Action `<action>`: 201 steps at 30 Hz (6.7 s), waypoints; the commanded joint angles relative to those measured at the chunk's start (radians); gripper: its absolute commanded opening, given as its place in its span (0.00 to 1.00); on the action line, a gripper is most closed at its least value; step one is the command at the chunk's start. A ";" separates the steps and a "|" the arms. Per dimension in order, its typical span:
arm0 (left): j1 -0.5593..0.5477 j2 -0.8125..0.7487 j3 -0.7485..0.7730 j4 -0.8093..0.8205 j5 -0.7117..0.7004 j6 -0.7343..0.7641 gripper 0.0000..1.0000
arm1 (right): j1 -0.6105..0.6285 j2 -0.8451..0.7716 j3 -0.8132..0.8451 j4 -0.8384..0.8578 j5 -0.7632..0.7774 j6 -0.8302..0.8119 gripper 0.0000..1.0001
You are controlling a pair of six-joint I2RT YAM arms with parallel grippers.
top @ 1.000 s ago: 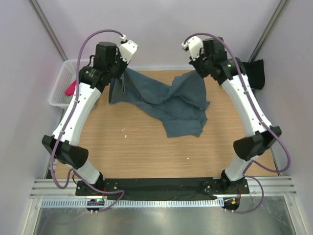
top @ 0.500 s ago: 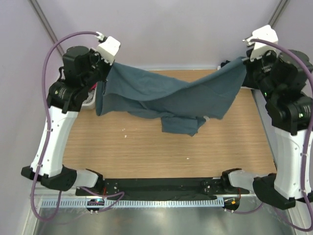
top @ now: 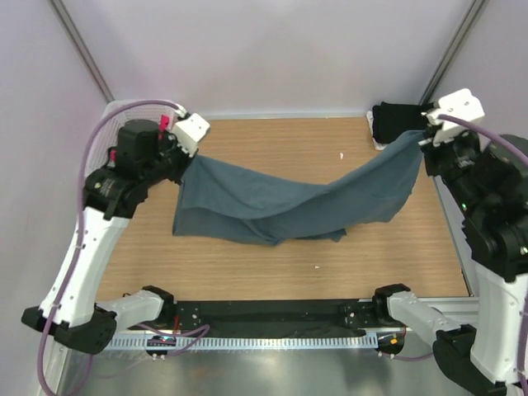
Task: Fold and stack the t-shirts
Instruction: Flatten the tshirt out
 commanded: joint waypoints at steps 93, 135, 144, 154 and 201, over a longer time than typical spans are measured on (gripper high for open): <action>0.274 0.707 -0.234 0.093 0.408 -0.219 0.19 | -0.028 0.704 -0.291 0.363 -0.165 -0.042 0.01; 0.202 0.215 0.287 -0.175 0.349 -0.219 0.00 | -0.180 0.058 -0.027 0.202 -0.013 0.137 0.01; 0.141 0.420 0.165 -0.210 0.394 -0.165 0.60 | -0.180 -0.049 -0.296 0.147 -0.135 0.213 0.01; 0.021 0.991 0.636 -0.212 0.573 -0.277 0.56 | -0.206 0.075 -0.332 0.132 -0.128 0.199 0.01; -0.165 1.635 1.047 0.123 0.595 -0.429 0.17 | -0.428 0.063 -0.533 0.101 -0.173 0.223 0.01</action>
